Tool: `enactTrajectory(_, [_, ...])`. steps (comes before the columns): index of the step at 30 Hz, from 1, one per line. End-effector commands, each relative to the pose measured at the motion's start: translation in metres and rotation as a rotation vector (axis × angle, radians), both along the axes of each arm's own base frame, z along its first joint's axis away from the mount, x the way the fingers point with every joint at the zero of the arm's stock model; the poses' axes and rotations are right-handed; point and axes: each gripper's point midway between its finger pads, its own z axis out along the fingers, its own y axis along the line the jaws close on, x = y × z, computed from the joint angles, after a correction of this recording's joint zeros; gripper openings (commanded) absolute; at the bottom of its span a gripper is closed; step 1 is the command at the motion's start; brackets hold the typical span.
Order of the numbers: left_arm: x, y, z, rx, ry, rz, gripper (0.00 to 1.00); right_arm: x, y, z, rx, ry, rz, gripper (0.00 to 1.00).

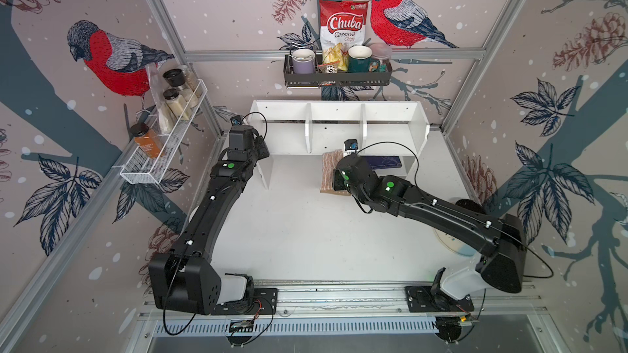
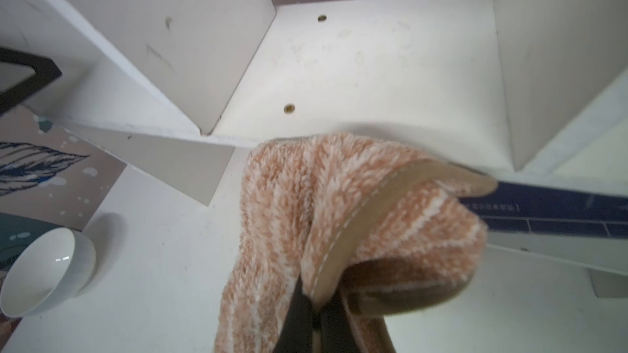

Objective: Wipe the bookshelf clean with a cloth
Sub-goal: Wipe the dust from the shelf.

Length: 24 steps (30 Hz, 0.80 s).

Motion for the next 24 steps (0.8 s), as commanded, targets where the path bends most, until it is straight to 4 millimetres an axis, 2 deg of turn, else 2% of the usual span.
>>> enactTrajectory(1, [0.007,-0.003,0.010,-0.011,-0.060,-0.018,0.41,0.017,0.011,-0.002,0.035,-0.021,-0.007,0.00])
enactTrajectory(3, [0.008,-0.003,0.008,-0.007,-0.061,-0.020,0.34,0.023,0.000,-0.006,0.028,-0.017,-0.062,0.00])
enactTrajectory(6, [0.008,-0.003,0.007,-0.001,-0.060,-0.022,0.26,0.026,-0.034,-0.007,0.046,-0.022,-0.142,0.00])
enactTrajectory(8, [0.009,-0.003,0.005,0.001,-0.058,-0.026,0.22,0.029,-0.070,-0.005,0.057,-0.020,-0.201,0.00])
enactTrajectory(10, [0.010,-0.003,0.003,0.006,-0.050,-0.025,0.18,0.034,-0.113,-0.002,0.051,-0.015,-0.272,0.00])
enactTrajectory(14, [0.011,-0.003,0.002,0.013,-0.044,-0.028,0.08,0.039,-0.211,0.000,0.068,-0.010,-0.438,0.00])
enactTrajectory(16, [0.011,-0.003,0.002,0.016,-0.047,-0.031,0.02,0.039,-0.248,0.001,0.088,-0.006,-0.493,0.00])
enactTrajectory(17, [0.011,-0.003,0.002,0.018,-0.046,-0.034,0.00,0.040,-0.259,0.002,0.093,-0.002,-0.508,0.00])
enactTrajectory(18, [0.010,-0.004,0.002,0.020,-0.047,-0.038,0.00,0.040,-0.268,0.002,0.092,0.003,-0.514,0.00])
enactTrajectory(20, [0.010,-0.006,0.002,0.022,-0.049,-0.053,0.00,0.041,-0.267,0.005,0.074,-0.004,-0.484,0.00])
enactTrajectory(24, [0.010,-0.012,0.002,0.020,-0.063,-0.093,0.00,0.044,-0.228,0.008,0.090,-0.023,-0.356,0.00])
